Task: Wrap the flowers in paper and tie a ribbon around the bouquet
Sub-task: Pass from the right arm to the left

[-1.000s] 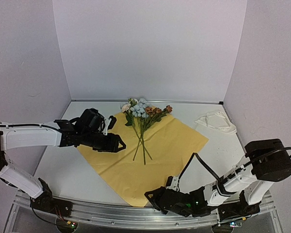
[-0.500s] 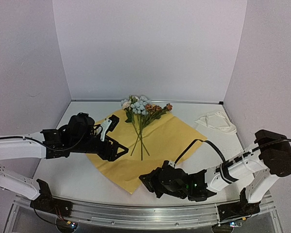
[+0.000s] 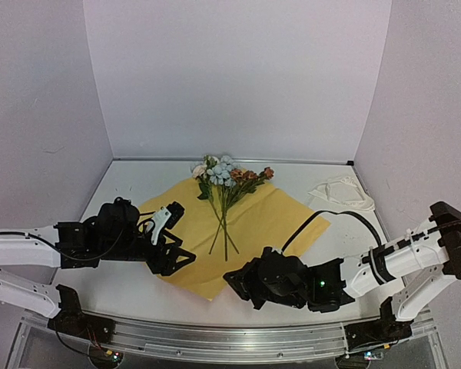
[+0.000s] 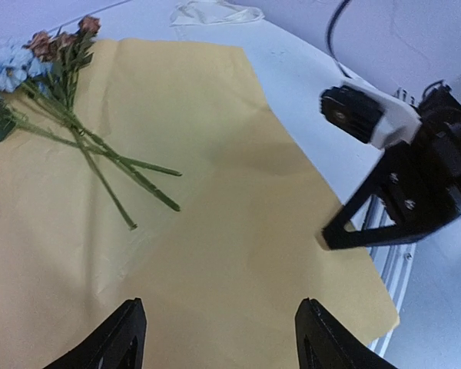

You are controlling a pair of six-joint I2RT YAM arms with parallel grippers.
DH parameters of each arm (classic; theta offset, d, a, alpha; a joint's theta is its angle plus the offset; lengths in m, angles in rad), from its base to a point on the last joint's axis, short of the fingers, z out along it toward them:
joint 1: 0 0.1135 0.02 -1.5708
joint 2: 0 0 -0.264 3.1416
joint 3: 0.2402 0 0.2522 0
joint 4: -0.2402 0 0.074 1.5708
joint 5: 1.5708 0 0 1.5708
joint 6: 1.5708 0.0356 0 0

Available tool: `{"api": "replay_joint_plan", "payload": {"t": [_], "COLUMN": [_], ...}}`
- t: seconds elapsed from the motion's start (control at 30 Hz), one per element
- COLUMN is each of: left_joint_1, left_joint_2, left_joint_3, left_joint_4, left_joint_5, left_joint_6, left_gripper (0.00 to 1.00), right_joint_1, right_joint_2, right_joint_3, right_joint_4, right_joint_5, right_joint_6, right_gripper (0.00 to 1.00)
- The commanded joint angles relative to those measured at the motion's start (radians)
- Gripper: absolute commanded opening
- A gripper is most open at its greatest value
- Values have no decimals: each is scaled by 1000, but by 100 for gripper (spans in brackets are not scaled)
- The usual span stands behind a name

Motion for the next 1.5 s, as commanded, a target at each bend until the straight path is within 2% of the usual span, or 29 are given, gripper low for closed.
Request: {"api": "replay_joint_plan", "payload": {"t": [0.0,0.27,0.63,0.8,1.17,1.27,1.47], "left_joint_1": [-66,-184,-306,-315,-388,-399,-402], "left_joint_2": [-68,-62,18,20,125,141,195], "left_joint_3": [-21,4,38,18,41,29,31], "left_joint_4": [100,26,-61,-4,71,147,220], "left_joint_5": [-28,-58,-218,-258,-346,-396,-395], "left_joint_6": [167,394,471,483,544,576,613], "left_gripper": [69,73,73,73,72,70,65], "right_joint_1": [6,6,6,6,6,6,8], "right_joint_2": [-9,-34,-51,-50,-55,-55,-56], "right_joint_3": [29,42,57,60,64,67,75], "right_joint_4": [-29,-64,-76,-80,-84,-88,-110], "right_joint_5": [34,55,59,55,51,47,43], "right_joint_6": [16,34,32,32,33,32,32], "right_gripper": [1,1,2,2,3,3,3]}}
